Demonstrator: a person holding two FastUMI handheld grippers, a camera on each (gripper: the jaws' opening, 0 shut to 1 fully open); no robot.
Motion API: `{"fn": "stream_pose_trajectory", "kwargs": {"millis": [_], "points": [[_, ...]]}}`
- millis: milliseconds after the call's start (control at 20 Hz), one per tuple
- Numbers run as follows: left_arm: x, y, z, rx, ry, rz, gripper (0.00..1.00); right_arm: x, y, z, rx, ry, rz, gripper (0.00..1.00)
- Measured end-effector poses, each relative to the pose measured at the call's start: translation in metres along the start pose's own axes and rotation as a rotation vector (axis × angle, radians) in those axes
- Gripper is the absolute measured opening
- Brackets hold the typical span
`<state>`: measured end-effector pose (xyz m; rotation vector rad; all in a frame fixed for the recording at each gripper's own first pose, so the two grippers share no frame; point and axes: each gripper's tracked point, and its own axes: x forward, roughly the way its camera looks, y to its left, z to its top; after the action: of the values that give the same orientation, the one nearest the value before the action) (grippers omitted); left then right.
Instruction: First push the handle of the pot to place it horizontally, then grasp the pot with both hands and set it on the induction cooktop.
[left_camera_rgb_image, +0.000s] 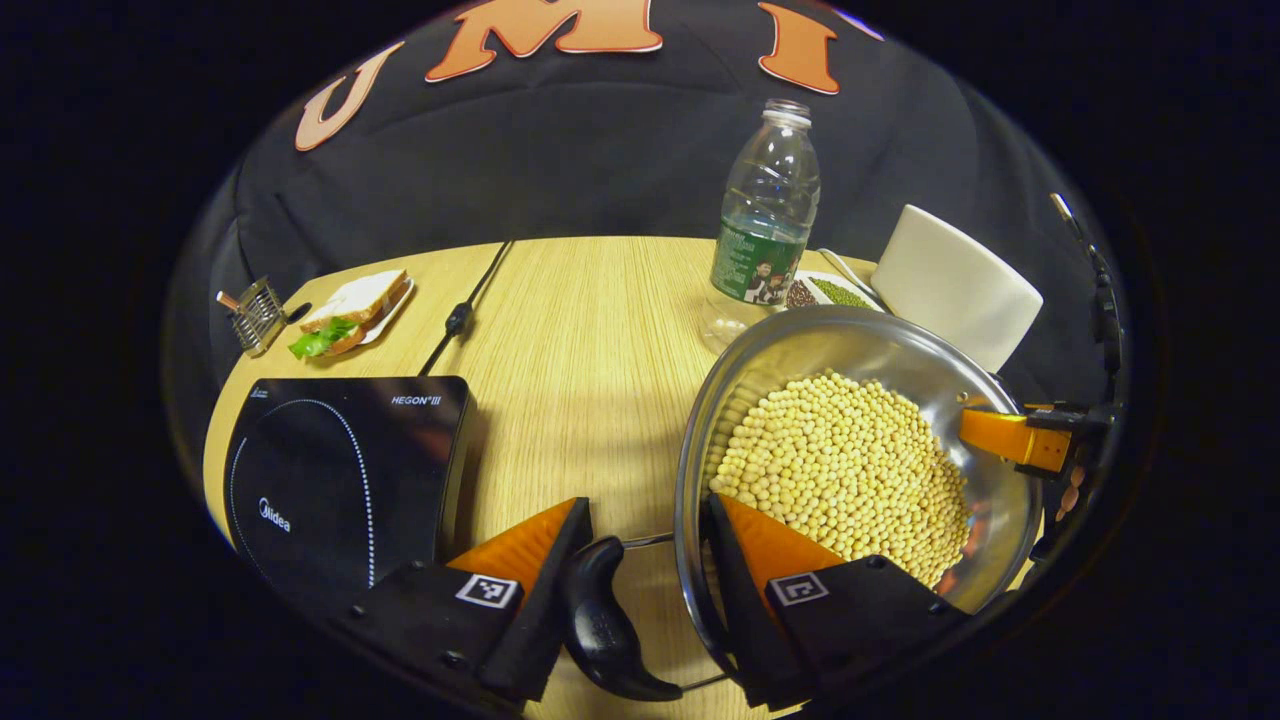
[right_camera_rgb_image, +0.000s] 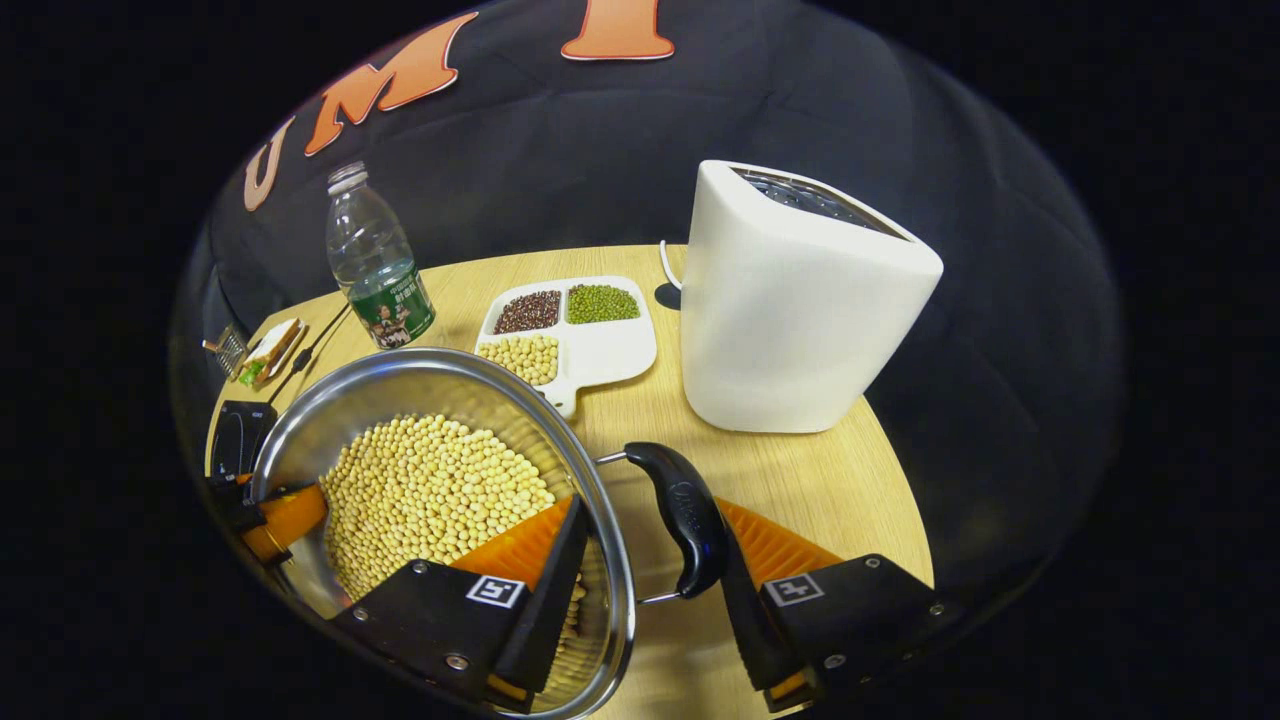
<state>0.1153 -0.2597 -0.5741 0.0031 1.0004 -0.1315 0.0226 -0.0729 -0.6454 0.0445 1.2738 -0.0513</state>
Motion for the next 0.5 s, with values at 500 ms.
{"fn": "stream_pose_trajectory", "kwargs": {"millis": [500], "points": [[-0.034, 0.017, 0.019, 0.025, -0.090, 0.020, 0.75, -0.042, 0.016, 0.001, 0.041, -0.056, -0.016, 0.69]]}}
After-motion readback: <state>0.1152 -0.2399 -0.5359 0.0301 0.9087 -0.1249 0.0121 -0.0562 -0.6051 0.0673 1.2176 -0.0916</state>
